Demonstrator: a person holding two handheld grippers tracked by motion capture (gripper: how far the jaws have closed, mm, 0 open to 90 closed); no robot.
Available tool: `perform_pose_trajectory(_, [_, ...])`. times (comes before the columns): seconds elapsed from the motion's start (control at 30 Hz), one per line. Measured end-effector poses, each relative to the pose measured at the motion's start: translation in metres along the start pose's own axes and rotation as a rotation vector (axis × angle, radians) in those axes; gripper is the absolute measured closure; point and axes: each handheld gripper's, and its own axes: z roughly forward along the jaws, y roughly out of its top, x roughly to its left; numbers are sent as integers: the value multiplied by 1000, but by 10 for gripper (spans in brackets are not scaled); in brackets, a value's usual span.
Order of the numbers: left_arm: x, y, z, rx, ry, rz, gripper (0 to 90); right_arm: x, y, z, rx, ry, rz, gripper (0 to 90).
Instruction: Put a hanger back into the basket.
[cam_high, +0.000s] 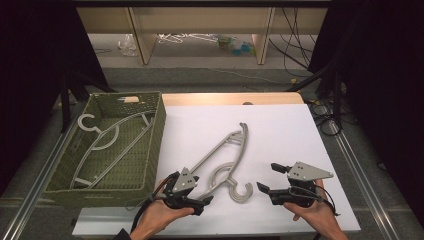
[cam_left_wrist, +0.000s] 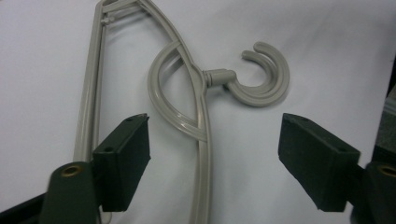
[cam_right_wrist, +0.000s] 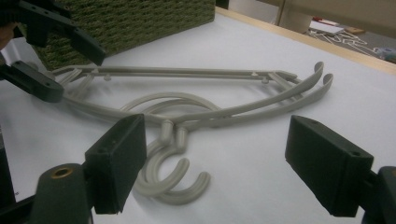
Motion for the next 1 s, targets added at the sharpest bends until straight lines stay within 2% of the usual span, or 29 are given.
perform_pose_trajectory(0.1, [-2,5,9,72,-11,34,335,0,0,0,-11,3,-4,219])
perform_pose_trajectory(0.17, [-3,7,16,121,7,55,352,0,1,1,-11,2,-5,220])
perform_pose_trajectory(0.3, [-2,5,29,196,2,58,410,1,1,1,-12,10,-2,223])
perform_pose_trajectory(0.33, [0,4,31,209,-3,59,452,2,2,0,-8,5,-7,224])
perform_pose_trajectory(0.4, [2,5,34,231,-12,52,473,2,1,0,-9,7,-8,224])
perform_pose_trajectory(0.43, [3,4,35,236,-22,42,515,2,1,0,-7,7,-8,225])
perform_pose_trajectory(0.53, [6,5,40,262,-40,32,531,2,2,0,-6,7,-7,226])
perform_pose_trajectory(0.57, [8,6,41,287,-54,50,540,2,2,1,-5,9,-5,228])
perform_pose_trajectory(0.63, [8,5,46,302,-56,43,569,2,1,1,-5,11,-10,231])
perform_pose_trajectory(0.7, [6,3,50,299,-39,46,603,2,2,1,-8,11,-10,232])
perform_pose_trajectory(0.73, [6,3,50,297,-45,42,621,2,2,1,-8,12,-10,232])
perform_pose_trajectory(0.8, [6,6,51,309,-34,57,665,2,1,1,-4,9,-13,233])
perform_pose_trajectory(0.83, [6,5,52,306,-45,50,697,2,2,1,-6,12,-11,233])
perform_pose_trajectory(0.87, [7,7,51,323,-61,46,733,2,2,1,-8,12,-10,233])
perform_pose_trajectory(0.9, [5,6,52,305,-46,44,752,2,2,1,-8,12,-10,233])
perform_pose_trajectory(0.93, [4,7,51,313,-31,63,771,2,2,1,-9,11,-14,233])
perform_pose_trajectory(1.0, [4,9,48,310,-31,59,793,2,2,1,-9,11,-17,234])
